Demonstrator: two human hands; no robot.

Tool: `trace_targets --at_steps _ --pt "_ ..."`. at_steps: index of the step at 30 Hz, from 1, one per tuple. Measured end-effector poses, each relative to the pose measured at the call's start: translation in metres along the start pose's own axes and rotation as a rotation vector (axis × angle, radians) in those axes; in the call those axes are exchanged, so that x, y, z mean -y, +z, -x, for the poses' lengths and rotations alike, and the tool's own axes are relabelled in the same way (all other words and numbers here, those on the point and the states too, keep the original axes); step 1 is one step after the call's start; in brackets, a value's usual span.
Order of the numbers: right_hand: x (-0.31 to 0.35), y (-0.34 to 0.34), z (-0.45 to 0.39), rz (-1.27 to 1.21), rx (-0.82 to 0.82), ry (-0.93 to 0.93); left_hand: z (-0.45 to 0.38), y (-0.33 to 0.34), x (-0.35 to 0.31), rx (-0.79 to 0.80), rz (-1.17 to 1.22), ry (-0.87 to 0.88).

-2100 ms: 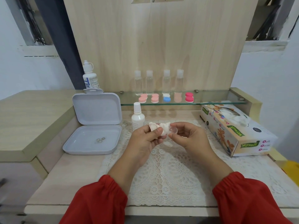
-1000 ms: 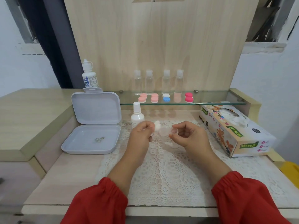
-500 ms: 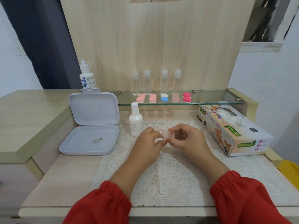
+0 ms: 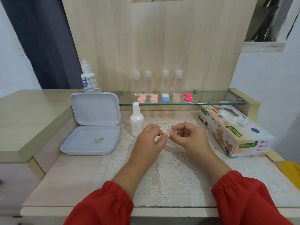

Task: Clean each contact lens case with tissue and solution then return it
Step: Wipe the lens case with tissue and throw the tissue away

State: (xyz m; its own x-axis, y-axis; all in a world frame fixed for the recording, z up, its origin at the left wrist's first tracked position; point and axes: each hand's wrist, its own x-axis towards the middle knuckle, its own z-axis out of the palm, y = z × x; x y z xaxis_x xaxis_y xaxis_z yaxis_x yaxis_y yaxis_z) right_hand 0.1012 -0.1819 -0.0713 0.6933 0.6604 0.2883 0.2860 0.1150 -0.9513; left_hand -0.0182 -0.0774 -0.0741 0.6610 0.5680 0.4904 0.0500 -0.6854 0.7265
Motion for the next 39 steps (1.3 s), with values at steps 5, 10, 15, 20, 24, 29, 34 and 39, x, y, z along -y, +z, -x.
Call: trace_targets --at_steps 5,10,15,20,24,29,34,39 --pt "0.002 0.002 0.001 0.01 0.014 0.007 0.0 0.001 0.003 0.011 -0.167 0.071" --pt "0.005 0.003 0.002 0.002 0.047 0.022 0.0 0.003 0.005 -0.033 -0.242 0.138" --pt "0.007 0.0 0.001 -0.106 0.056 0.061 -0.002 0.0 0.011 -0.041 -0.246 0.307" --pt "0.006 0.001 0.004 -0.06 0.08 0.06 -0.001 -0.006 0.006 0.097 -0.124 0.032" --pt "0.005 0.002 0.004 -0.057 0.08 0.053 -0.003 -0.006 0.0 0.083 0.125 -0.176" --pt "0.004 0.005 0.007 -0.043 0.141 -0.007 -0.002 -0.004 -0.002 0.019 0.154 -0.232" --pt "0.002 0.007 0.007 -0.006 0.177 -0.026 -0.003 -0.004 0.0 0.012 0.136 -0.283" --pt "0.001 0.006 0.007 0.001 0.188 -0.022 -0.007 -0.006 0.002 0.005 0.216 -0.36"
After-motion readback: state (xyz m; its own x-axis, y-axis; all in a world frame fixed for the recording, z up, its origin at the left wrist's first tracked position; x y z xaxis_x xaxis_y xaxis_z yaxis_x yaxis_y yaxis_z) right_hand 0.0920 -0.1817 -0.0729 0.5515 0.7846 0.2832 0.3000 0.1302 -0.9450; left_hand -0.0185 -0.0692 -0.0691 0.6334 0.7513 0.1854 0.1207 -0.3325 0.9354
